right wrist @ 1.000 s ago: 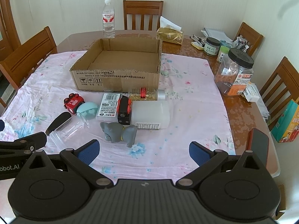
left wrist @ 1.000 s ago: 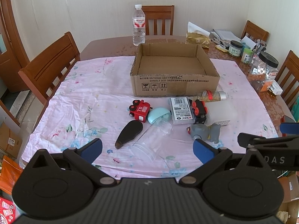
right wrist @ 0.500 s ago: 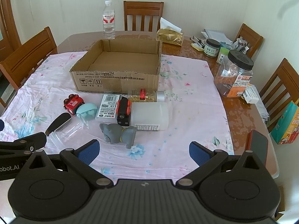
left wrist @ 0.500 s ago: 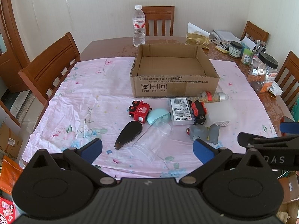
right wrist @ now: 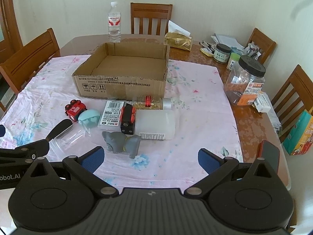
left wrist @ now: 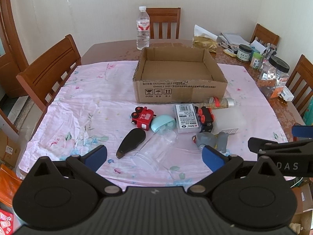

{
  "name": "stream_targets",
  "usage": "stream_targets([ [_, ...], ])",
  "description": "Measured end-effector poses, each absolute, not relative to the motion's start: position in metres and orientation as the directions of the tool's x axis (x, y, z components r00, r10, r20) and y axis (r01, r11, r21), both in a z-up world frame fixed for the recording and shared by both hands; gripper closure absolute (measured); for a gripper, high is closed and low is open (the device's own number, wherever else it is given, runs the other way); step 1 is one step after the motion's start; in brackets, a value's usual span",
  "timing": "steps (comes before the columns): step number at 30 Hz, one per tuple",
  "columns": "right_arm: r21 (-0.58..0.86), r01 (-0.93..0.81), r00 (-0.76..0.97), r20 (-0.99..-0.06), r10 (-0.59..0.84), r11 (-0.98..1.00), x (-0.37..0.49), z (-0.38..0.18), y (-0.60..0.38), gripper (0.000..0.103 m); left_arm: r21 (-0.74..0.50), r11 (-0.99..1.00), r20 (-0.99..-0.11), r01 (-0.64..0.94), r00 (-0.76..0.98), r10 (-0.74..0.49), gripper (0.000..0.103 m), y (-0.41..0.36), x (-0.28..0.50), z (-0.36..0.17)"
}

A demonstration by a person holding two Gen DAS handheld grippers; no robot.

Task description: Organize rigid objects

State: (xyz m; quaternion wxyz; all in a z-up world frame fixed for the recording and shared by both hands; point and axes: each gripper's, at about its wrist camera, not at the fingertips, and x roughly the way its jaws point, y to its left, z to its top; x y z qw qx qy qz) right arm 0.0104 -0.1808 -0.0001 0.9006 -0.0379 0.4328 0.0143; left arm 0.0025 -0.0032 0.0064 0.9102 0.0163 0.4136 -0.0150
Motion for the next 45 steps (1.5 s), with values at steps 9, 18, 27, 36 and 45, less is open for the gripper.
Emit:
stream_targets([
  [9,-0.055,-0.116,0.652,-0.757,0.034,0.992,0.012,-0.01,-0.186,0.0,0.01,0.996,-0.746,0.085,0.664,-0.049,0.001,-0.001,0.002,-0.015],
  [18,-0.057,-0.138,0.638,-0.769,0.045,0.989,0.011,-0.029,-0.195,0.0,0.027,0.997,-0.776,0.074,0.63,-0.026,0.0,0.008,0.006,-0.046],
  [27,-0.051,-0.138,0.586,-0.809,0.04,0.989,0.019,-0.051,-0.2,0.0,0.032,0.999,-0.814,0.042,0.58,0.001,0.0,0.021,0.023,-0.079],
  [36,-0.025,-0.154,0.54,-0.839,0.063,0.988,0.038,-0.068,-0.19,0.0,0.006,1.0,-0.837,0.012,0.548,-0.001,0.001,0.035,0.038,-0.099],
  [45,-0.002,-0.175,0.507,-0.857,0.089,0.985,0.057,-0.078,-0.179,0.0,0.018,0.999,-0.849,-0.03,0.527,0.031,0.0,0.052,0.048,-0.106],
])
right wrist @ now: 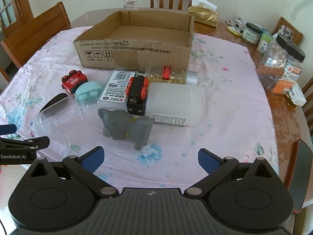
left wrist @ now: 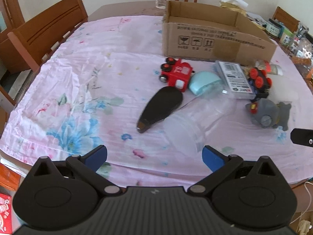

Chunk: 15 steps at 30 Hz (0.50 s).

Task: Organize rigid objects
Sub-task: 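Grasp the clear plastic cup with the left tool while the right tool grasps the grey elephant toy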

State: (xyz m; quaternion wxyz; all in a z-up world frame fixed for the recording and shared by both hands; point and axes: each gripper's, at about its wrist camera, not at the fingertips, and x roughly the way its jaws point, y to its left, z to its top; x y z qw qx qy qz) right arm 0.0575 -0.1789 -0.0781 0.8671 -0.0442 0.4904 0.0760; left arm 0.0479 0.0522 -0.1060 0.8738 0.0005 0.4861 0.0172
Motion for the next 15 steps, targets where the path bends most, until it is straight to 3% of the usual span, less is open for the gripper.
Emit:
stream_targets([
  [15,0.076,-0.192,0.446,-0.881,0.156,0.978,0.077,-0.095,-0.168,0.0,0.108,0.989,-0.833,-0.098,0.534,0.144,0.0,0.078,0.073,-0.113],
])
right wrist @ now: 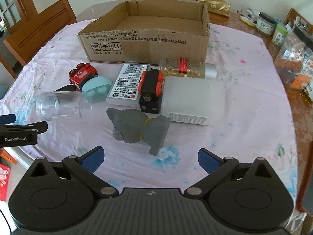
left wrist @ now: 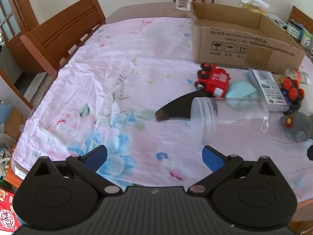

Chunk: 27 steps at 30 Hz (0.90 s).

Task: Organize rigid objects
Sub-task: 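Grasp the clear plastic cup with the left tool while the right tool grasps the grey elephant toy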

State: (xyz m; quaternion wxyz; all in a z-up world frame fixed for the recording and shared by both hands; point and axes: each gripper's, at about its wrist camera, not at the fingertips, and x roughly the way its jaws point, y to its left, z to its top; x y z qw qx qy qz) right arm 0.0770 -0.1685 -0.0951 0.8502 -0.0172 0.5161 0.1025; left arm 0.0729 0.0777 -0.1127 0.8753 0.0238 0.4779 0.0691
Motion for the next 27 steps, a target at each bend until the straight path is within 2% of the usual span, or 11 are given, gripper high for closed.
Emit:
stream_targets([
  [3,0.098,-0.182,0.441,-0.881,0.171,0.978,0.084,-0.099,-0.166,0.0,0.116,0.988,-0.836,-0.099,0.528,0.151,0.0,0.08,0.074,-0.114],
  [11,0.09,-0.138,0.5,-0.853,0.148,0.986,0.104,-0.103,-0.147,0.0,0.051,0.999,-0.853,0.014,0.521,0.036,0.001,0.064,0.061,-0.111],
  [17,0.065,-0.068,0.51,-0.855,0.091,0.996,0.109,-0.11,-0.15,0.0,0.05,0.997,-0.849,0.063,0.529,0.009,0.001,0.05,0.061,-0.109],
  [21,0.112,-0.072,0.489,-0.862,0.133,0.991,0.097,-0.111,-0.165,0.0,0.034,0.996,-0.843,0.085,0.537,-0.017,0.001,0.044,0.063,-0.108],
  [27,0.103,-0.11,0.458,-0.877,0.143,0.989,0.079,-0.12,-0.174,0.0,0.016,0.992,-0.84,0.122,0.54,-0.053,0.001,0.031,0.068,-0.111],
])
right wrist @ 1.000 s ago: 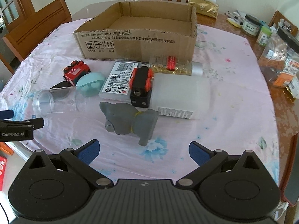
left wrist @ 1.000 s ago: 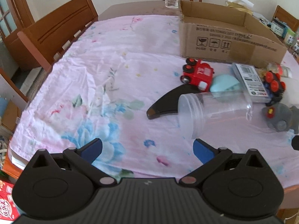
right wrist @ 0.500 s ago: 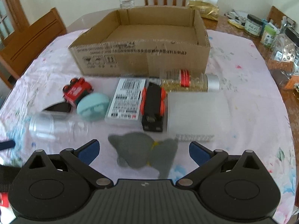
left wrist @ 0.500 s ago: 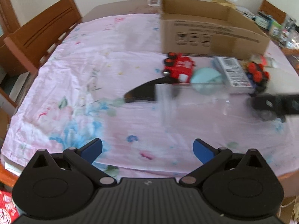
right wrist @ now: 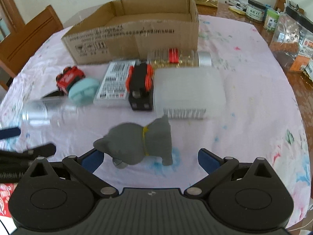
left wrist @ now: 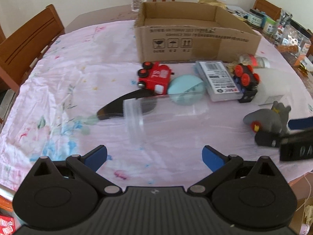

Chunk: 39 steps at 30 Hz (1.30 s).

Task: Organize rigid objects
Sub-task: 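Grasp the clear plastic cup with the left tool while the right tool grasps the grey elephant toy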

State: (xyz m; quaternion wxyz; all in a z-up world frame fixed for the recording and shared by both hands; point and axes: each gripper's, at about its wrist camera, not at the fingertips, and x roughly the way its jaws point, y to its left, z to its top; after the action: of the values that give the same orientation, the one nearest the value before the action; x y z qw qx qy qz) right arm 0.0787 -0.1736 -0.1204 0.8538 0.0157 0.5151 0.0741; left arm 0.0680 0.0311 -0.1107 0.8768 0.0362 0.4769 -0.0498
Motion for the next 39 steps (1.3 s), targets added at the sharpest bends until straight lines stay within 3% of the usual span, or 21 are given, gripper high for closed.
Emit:
stream_targets([
  [6,-0.028,-0.237,0.489,-0.867,0.094,0.971,0.064,-0.132,-0.165,0.0,0.014,0.991,-0.835,0.132,0.547,-0.061,0.001,0.02,0.069,-0.115],
  [10,-0.022,-0.293,0.515,-0.846,0.139,0.956,0.058,-0.132,-0.167,0.0,0.027,0.992,-0.821,0.124,0.569,-0.049,0.001,0.015,0.069,-0.117],
  [32,-0.006,-0.291,0.552,-0.817,0.163,0.957,0.059,-0.121,-0.145,0.0,0.111,0.993,-0.763,0.031,0.644,0.065,0.001,-0.002,0.089,-0.106],
  [39,-0.038,-0.262,0.577,-0.807,0.125,0.964,0.065,-0.116,-0.137,0.003,0.115,0.993,-0.776,0.033,0.626,0.069,0.01,-0.001,0.094,-0.107],
])
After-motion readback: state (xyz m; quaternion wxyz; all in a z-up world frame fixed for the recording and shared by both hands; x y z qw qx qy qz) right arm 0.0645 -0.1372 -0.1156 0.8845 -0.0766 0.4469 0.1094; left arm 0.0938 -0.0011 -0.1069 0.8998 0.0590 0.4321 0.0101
